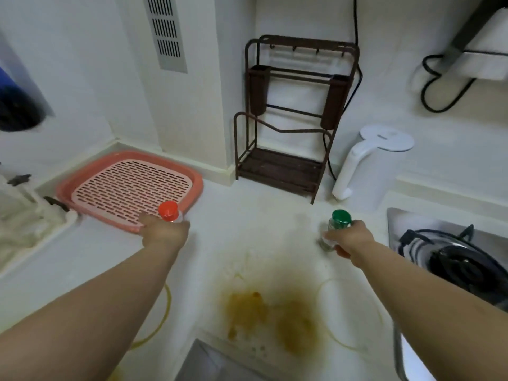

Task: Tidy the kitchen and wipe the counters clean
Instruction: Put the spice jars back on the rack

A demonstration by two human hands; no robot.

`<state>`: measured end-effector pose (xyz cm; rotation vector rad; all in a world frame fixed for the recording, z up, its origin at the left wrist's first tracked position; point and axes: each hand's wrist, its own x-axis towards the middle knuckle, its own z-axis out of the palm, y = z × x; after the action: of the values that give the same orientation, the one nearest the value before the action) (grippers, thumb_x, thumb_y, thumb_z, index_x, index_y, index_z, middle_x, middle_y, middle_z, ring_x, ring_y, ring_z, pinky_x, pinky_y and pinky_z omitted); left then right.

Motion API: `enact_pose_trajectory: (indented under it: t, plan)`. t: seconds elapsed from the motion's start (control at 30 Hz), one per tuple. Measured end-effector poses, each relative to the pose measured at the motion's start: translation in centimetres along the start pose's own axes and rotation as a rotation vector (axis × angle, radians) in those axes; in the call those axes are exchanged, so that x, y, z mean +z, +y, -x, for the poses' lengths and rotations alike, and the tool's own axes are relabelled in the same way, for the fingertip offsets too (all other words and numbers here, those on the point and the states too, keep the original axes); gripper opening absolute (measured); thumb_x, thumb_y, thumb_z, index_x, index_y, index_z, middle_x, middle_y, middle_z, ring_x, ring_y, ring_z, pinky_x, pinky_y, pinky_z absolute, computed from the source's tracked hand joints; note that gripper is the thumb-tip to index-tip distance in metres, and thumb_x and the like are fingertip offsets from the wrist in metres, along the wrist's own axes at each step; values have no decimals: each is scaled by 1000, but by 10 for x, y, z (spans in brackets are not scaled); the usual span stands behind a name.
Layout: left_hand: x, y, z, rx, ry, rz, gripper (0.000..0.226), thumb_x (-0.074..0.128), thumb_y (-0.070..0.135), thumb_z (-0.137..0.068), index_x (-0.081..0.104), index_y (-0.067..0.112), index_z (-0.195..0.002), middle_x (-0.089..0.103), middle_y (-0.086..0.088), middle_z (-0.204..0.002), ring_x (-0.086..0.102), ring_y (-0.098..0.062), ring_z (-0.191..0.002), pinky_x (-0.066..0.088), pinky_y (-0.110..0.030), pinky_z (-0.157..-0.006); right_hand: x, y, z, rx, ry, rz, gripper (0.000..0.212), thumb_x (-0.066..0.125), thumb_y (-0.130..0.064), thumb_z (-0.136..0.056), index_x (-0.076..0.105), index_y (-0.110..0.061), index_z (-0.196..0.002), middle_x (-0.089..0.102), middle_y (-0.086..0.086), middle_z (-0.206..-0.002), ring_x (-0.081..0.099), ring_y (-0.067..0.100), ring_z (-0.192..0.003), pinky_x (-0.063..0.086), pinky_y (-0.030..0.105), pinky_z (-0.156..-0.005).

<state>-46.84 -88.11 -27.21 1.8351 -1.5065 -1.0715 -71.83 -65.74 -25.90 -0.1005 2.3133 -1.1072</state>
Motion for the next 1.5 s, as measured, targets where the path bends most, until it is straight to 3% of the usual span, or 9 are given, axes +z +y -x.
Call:
enact_pose_trajectory:
  t: [0.17, 0.33, 0.47, 0.6, 0.77, 0.87, 1.1, 1.27, 1.5]
  plan:
    - [12, 0, -11, 100, 32, 75, 38, 65, 17, -81, 49, 7, -114, 59, -17, -103, 58, -36, -98, 46, -41, -90, 10, 2, -14, -59, 5, -60, 24, 73, -10, -78, 51, -11, -87, 52, 7, -72, 50, 20, -60, 47, 35, -70]
    - [17, 9, 2, 175, -8, 42, 26, 61, 15, -85, 49, 9, -108, 54, -13, -95, 57, -35, -96, 44, -36, -85, 12, 0, -24, -78, 10, -50, 27, 71, -18, -79, 54, -9, -99, 59, 9, -82, 59, 26, -76, 52, 38, -77]
    - [27, 36, 27, 245, -153, 72, 18, 60, 5, -86, 47, 17, -87, 50, -6, -78, 57, -26, -72, 50, -18, -55, 10, -10, -24, -125, -103, -108, 24, 72, -16, -78, 59, -7, -98, 62, 12, -88, 58, 23, -73, 51, 34, -73]
    - [39, 72, 48, 320, -208, 61, 35, 67, 19, -83, 49, 15, -112, 56, -5, -99, 57, -26, -95, 47, -34, -86, 9, -35, -18, -240, -185, -120, 19, 74, -19, -78, 58, -17, -88, 64, 9, -92, 62, 29, -91, 52, 45, -91]
    - [61, 114, 55, 411, -292, 95, 35, 67, 23, -86, 48, 17, -115, 54, -2, -103, 54, -22, -94, 43, -31, -80, 14, -65, -19, -334, -222, -106, 39, 75, -22, -78, 58, -15, -112, 64, 9, -100, 63, 28, -96, 53, 46, -91]
    - [82, 138, 38, 439, -357, 157, 37, 67, 24, -87, 47, 18, -117, 55, -2, -103, 55, -22, -95, 43, -30, -82, 24, -84, -27, -409, -181, -89, 35, 74, -22, -79, 53, -22, -108, 63, 5, -103, 62, 26, -97, 51, 45, -93]
    - [138, 172, -22, 486, -416, 147, 46, 71, 16, -82, 48, 19, -122, 60, -3, -110, 58, -25, -105, 46, -42, -99, 60, -129, -63, -466, -54, -175, 47, 71, -16, -84, 53, -18, -128, 56, -5, -106, 53, 13, -104, 37, 20, -87]
    - [174, 188, -56, 504, -446, 163, 46, 71, 20, -83, 47, 22, -123, 61, 0, -114, 57, -22, -110, 43, -39, -103, 86, -155, -100, -423, 33, -230, 53, 69, -15, -85, 48, -16, -133, 58, 2, -126, 52, 19, -117, 38, 28, -101]
    - [212, 211, -87, 582, -508, 88, 41, 59, 12, -90, 47, 18, -128, 58, -6, -112, 54, -21, -106, 40, -28, -92, 116, -179, -154, -427, 90, -280, 40, 66, -14, -87, 50, -17, -124, 63, 5, -110, 58, 21, -105, 46, 32, -96]
